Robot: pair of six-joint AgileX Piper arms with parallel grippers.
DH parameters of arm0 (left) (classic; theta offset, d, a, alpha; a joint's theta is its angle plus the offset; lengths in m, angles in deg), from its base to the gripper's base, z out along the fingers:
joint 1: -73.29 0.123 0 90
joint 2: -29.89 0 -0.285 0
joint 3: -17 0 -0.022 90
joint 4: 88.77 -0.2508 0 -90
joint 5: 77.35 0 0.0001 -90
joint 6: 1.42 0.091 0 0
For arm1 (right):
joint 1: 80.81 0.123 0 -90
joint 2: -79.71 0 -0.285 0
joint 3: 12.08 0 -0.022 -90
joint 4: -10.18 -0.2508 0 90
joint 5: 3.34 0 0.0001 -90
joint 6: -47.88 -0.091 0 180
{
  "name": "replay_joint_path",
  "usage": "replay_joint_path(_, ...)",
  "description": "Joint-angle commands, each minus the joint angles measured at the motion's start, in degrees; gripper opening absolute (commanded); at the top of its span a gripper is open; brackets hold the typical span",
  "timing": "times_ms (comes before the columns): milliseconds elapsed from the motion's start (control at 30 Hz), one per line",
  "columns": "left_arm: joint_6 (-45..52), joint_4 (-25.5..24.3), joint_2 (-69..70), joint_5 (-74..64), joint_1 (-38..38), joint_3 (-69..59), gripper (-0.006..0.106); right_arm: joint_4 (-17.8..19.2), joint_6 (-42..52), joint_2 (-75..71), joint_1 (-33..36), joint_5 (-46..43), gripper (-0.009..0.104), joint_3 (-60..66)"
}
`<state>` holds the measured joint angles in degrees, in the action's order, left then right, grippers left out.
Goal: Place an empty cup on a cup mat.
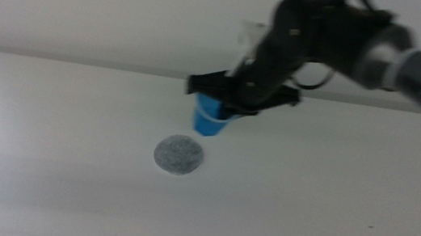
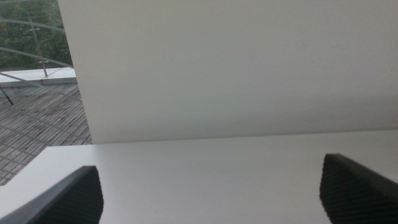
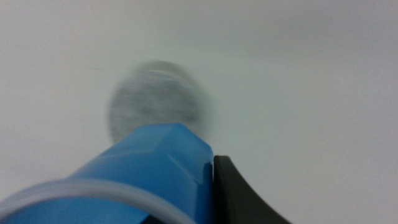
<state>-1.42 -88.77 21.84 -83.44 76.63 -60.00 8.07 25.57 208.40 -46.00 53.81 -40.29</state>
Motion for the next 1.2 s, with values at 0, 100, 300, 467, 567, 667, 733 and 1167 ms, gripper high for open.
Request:
replay_joint_path(0,0.0,0.0,2.3,0.67,-0.48,-2.35,0.094,-0.22,-0.86,4.58,1.3,3.99,-0.001,-5.88)
replay_joint_path(100,0.0,0.0,2.3,0.67,-0.48,-2.35,0.094,-0.1,-1.91,7.98,1.89,6.6,-0.001,-9.16)
replay_joint_path(300,0.0,0.0,2.3,0.67,-0.48,-2.35,0.094,0.68,-3.58,9.62,1.89,4.56,-0.001,-9.04)
replay_joint_path(467,0.0,0.0,2.3,0.67,-0.48,-2.35,0.094,0.54,-3.68,11.55,2.52,2.25,-0.001,-9.04)
replay_joint_path(567,0.0,0.0,2.3,0.67,-0.48,-2.35,0.094,0.54,-3.68,12.61,3.1,1.63,-0.001,-9.04)
replay_joint_path(667,0.0,0.0,2.3,0.67,-0.48,-2.35,0.094,0.72,-3.68,13.29,3.48,-0.32,-0.001,-8.95)
replay_joint_path(733,0.0,0.0,2.3,0.67,-0.48,-2.35,0.094,1.39,-4.31,13.5,3.46,-1.51,-0.001,-8.92)
replay_joint_path(1167,0.0,0.0,2.3,0.67,-0.48,-2.35,0.094,2.11,-5.4,14.79,3.5,-1.29,-0.001,-8.92)
